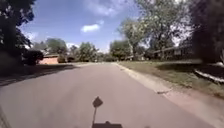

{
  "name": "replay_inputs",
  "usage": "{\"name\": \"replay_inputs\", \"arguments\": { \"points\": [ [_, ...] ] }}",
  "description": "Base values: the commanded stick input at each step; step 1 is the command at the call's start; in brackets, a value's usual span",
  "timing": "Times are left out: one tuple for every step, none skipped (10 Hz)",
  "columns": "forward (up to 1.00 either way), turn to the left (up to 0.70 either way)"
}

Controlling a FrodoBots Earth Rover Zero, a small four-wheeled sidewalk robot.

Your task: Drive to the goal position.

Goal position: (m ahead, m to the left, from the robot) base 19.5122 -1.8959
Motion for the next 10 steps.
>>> {"name": "replay_inputs", "arguments": {
  "points": [
    [1.00,0.00],
    [1.00,0.00],
    [1.00,0.00],
    [1.00,0.00],
    [1.00,0.00],
    [1.00,0.00],
    [1.00,0.00],
    [1.00,0.00],
    [1.00,0.00],
    [1.00,0.00]
  ]
}}
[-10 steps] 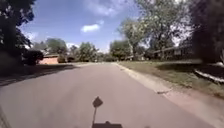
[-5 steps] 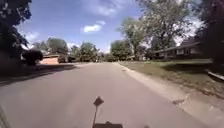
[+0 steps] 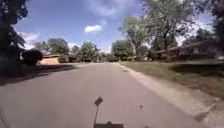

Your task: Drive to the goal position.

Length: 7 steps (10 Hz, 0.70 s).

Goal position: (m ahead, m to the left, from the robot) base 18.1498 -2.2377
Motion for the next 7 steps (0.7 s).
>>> {"name": "replay_inputs", "arguments": {
  "points": [
    [1.00,-0.27],
    [1.00,-0.36],
    [1.00,-0.19],
    [1.00,0.00],
    [1.00,0.00],
    [1.00,0.00],
    [1.00,0.00]
  ]
}}
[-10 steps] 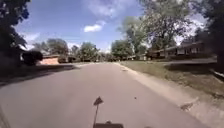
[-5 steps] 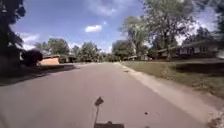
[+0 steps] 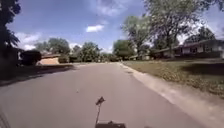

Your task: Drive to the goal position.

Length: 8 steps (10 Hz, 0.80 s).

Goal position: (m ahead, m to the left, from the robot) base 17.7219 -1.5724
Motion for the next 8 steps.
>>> {"name": "replay_inputs", "arguments": {
  "points": [
    [1.00,0.00],
    [1.00,0.00],
    [1.00,0.00],
    [1.00,0.00],
    [1.00,0.00],
    [1.00,0.00],
    [1.00,0.00],
    [1.00,0.00]
  ]
}}
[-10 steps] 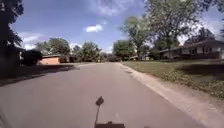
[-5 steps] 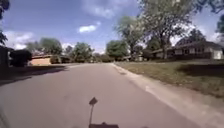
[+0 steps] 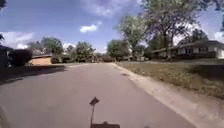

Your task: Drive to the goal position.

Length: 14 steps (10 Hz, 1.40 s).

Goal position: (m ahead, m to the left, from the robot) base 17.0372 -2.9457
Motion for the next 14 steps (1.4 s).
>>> {"name": "replay_inputs", "arguments": {
  "points": [
    [1.00,0.00],
    [1.00,0.00],
    [1.00,0.00],
    [1.00,0.00],
    [1.00,0.00],
    [1.00,0.00],
    [1.00,0.00],
    [1.00,0.00],
    [1.00,0.00],
    [1.00,0.00],
    [1.00,0.02],
    [1.00,0.05],
    [1.00,0.06],
    [1.00,0.06]
  ]
}}
